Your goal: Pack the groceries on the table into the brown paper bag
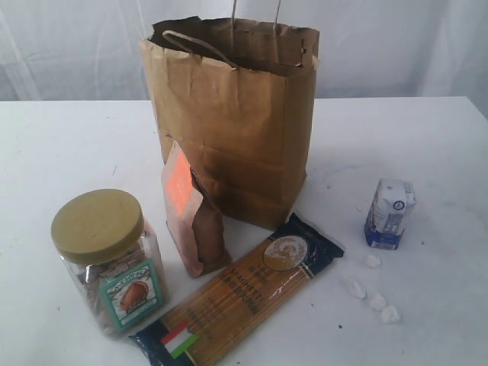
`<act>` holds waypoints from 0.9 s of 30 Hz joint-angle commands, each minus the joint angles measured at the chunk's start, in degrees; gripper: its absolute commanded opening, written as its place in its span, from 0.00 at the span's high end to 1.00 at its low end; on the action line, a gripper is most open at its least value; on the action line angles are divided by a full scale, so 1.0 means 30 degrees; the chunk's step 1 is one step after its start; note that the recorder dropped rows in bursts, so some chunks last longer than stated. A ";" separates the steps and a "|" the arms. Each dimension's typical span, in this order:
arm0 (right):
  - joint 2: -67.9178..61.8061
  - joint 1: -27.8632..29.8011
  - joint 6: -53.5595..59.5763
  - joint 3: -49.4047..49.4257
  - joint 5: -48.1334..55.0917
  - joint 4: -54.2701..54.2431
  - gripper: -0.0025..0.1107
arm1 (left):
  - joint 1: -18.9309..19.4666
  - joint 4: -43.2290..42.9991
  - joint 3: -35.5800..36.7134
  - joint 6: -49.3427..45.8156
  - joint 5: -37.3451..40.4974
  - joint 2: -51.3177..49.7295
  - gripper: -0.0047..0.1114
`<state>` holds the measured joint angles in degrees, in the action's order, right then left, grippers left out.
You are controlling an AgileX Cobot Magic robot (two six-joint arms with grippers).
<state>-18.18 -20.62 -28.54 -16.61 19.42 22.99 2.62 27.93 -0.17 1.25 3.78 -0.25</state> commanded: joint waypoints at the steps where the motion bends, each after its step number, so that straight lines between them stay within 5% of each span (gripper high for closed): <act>1: 0.0119 0.0050 -0.0056 0.0049 -0.0475 -0.0713 0.98 | 0.0032 -0.0095 0.0058 -0.1479 -0.4522 0.0083 0.96; 4: 0.0083 -0.0057 0.0347 0.0049 -0.0649 -0.3601 0.98 | 0.0032 0.0886 0.0058 -0.2393 -0.9562 0.0083 0.96; 7: -0.0509 -0.0552 0.2952 0.0049 -0.1159 -0.8190 0.98 | 0.0032 0.5414 -0.0065 -0.1159 -1.3788 -0.0122 0.96; 11: -0.2451 -0.1384 0.9161 0.0011 -0.2915 -1.5336 0.98 | 0.0032 0.9892 -0.1976 -0.1582 -1.5856 -0.2061 0.96; 16: -0.6906 -0.3117 1.6283 -0.1201 -0.2753 -2.2442 0.98 | 0.0032 0.3351 -0.5779 -0.1947 -1.5159 -0.7267 0.96; 19: -0.9853 -0.4338 2.0874 -0.2649 -0.0899 -2.5086 0.98 | 0.0032 -0.2989 -0.8720 -0.3390 -1.2274 -1.0887 0.96; 22: -1.2717 -0.5310 2.4223 -0.4185 0.1492 -2.7028 0.98 | 0.0032 -0.7834 -1.1972 -0.3285 -0.5566 -1.4483 0.96; 27: -1.6577 -0.6179 2.4881 -0.5929 0.2526 -2.8974 0.98 | 0.0032 -0.8144 -1.5249 -0.3290 0.4087 -1.9833 0.96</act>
<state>-63.03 -38.03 43.64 -32.18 26.03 -59.66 2.62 4.59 -42.61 -8.42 0.78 -52.82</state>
